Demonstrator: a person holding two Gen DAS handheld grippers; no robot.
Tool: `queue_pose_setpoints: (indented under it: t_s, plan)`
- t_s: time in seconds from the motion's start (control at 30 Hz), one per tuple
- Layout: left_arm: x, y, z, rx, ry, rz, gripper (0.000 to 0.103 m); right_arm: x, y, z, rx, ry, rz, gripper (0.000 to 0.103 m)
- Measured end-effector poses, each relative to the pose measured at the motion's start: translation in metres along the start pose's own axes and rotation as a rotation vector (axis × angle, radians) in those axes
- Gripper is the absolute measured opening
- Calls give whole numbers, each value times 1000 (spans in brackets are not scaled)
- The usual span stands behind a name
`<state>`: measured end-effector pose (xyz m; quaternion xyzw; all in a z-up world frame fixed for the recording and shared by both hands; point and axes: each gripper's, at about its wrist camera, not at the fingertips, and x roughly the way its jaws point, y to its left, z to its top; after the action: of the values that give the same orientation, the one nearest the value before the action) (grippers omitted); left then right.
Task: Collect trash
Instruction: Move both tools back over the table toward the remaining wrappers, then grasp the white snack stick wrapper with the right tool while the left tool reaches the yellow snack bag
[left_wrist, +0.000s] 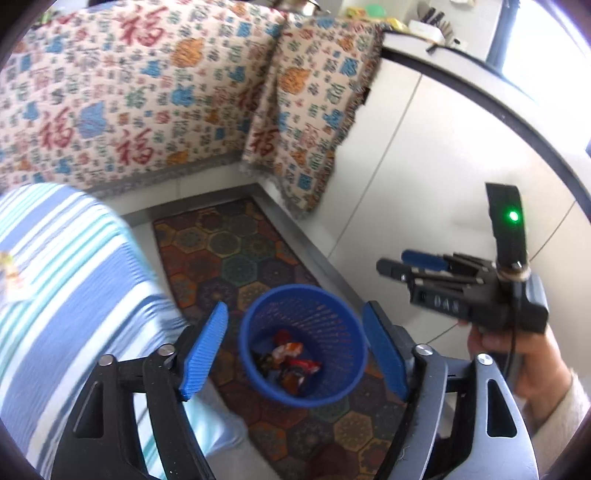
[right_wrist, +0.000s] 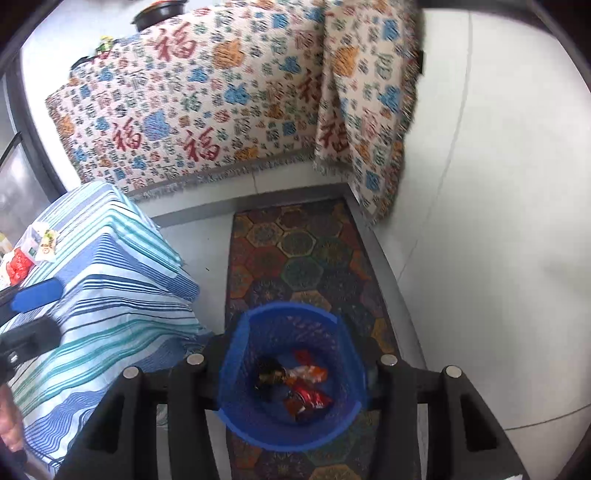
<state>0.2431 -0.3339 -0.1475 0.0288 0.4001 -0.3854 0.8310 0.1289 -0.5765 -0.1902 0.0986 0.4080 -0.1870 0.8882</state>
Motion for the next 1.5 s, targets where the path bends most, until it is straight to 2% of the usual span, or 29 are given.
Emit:
queue_pose_setpoints:
  t_s: [0.07, 0.2, 0.27, 0.43, 0.53, 0.73, 0.83, 0.97, 1.07, 1.17, 1.5]
  plan:
    - [-29, 19, -14, -4, -14, 43, 85, -2, 22, 3, -38, -15, 27, 50]
    - [-76, 70, -45, -58, -7, 163, 86, -7, 83, 6, -153, -37, 88, 50]
    - [-95, 101, -61, -105, 5, 218, 86, -9, 114, 5, -211, -42, 131, 55]
    - [-128, 185, -101, -225, 36, 367, 86, -11, 190, -2, -282, -28, 261, 58]
    - [-143, 230, -115, -278, 27, 444, 86, -5, 234, -11, -311, 6, 335, 58]
    - [-157, 292, -125, -354, 25, 517, 86, 15, 308, -35, -476, 38, 325, 58]
    - [-161, 310, -132, -381, 23, 538, 86, 29, 327, -34, -505, 45, 308, 58]
    - [-164, 319, -136, -368, 14, 581, 87, 42, 338, -22, -477, 36, 306, 59]
    - [-161, 324, -136, -334, 39, 628, 93, 51, 344, -14, -449, 24, 297, 64]
    - [-163, 325, -137, -342, 40, 628, 95, 54, 349, -11, -436, 18, 281, 67]
    - [-164, 327, -139, -359, 52, 654, 102, 55, 350, -9, -430, 25, 281, 68]
